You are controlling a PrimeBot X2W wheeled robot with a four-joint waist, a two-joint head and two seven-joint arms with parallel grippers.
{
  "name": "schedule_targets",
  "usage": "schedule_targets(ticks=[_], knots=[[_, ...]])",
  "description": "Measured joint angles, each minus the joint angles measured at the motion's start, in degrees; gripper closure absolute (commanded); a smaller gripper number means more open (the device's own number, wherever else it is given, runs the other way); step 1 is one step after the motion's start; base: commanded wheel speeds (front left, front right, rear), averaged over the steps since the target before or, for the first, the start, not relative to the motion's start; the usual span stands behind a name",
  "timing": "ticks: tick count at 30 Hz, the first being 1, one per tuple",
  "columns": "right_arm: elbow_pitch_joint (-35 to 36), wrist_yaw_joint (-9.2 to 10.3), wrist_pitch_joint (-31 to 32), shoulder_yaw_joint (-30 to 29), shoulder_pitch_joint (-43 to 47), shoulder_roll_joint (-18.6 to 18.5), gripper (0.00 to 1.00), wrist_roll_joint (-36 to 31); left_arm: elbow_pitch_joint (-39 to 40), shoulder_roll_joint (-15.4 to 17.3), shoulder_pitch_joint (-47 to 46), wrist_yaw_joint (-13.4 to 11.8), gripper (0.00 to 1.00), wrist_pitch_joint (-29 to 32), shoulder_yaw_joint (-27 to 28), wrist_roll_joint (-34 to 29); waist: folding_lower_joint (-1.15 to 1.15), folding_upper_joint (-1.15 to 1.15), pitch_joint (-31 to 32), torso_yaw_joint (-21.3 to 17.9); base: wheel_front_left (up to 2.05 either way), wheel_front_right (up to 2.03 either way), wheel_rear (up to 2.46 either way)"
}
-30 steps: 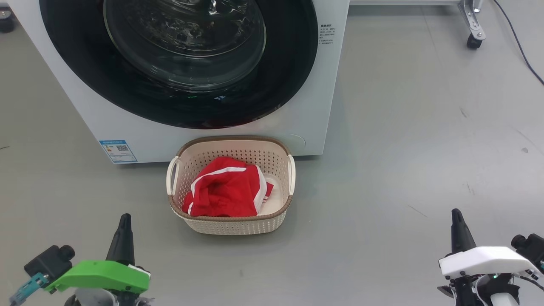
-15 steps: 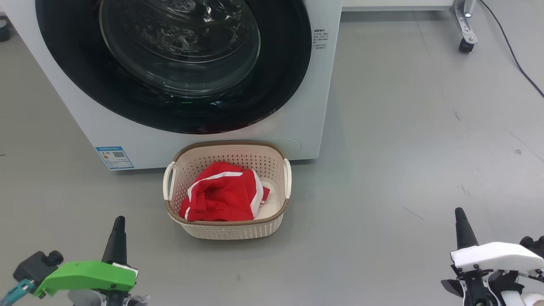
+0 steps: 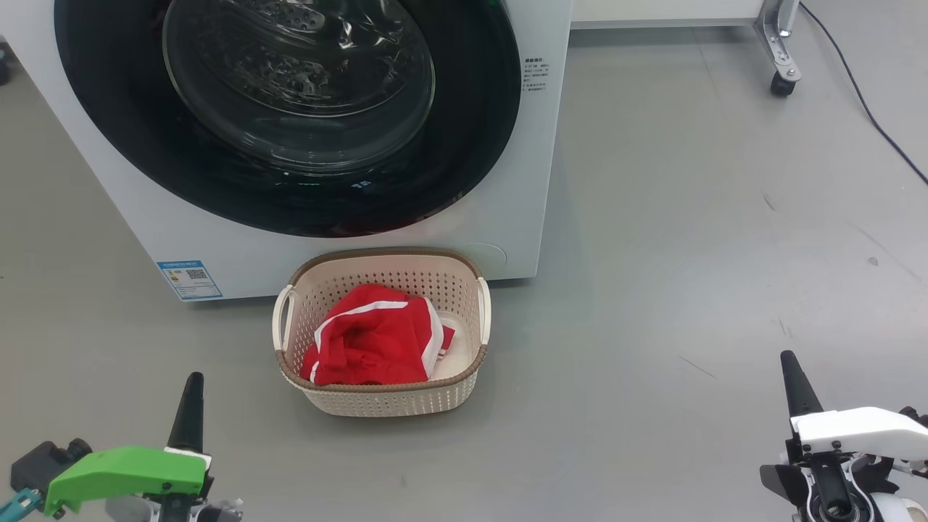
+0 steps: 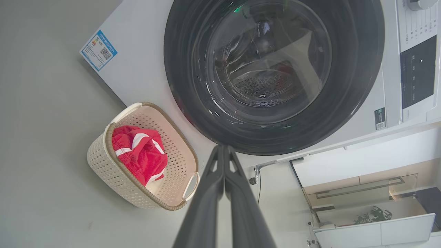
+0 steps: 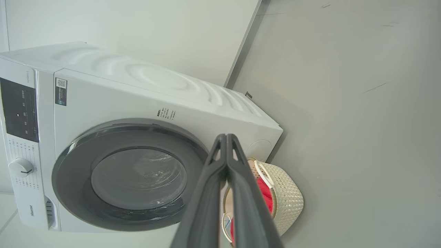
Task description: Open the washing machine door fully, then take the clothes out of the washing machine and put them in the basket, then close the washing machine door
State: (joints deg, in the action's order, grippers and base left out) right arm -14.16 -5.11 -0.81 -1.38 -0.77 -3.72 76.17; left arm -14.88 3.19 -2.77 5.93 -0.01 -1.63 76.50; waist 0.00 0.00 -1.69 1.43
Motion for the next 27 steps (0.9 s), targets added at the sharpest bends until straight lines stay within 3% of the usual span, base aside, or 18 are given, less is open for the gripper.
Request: schedule_targets(ticks=[23,27], knots=[[-1.3,-1.56,4.1,-2.6,-2.3,-0.4,1.0,18.1,-0.9,0.0,-0.3,1.0,1.0,4.1,3.5,16.4,0.0,0.0,1.5,-1.4,0.0,0.0,0.0],[-1.4,-1.56,4.1,-2.8,-2.3,-0.4,1.0,18.5,-1.0,0.0,-0.3,1.0,1.0,4.1,3.6,17.6,0.0,0.0,1.5,-1.4,0.0,0.0,0.0]])
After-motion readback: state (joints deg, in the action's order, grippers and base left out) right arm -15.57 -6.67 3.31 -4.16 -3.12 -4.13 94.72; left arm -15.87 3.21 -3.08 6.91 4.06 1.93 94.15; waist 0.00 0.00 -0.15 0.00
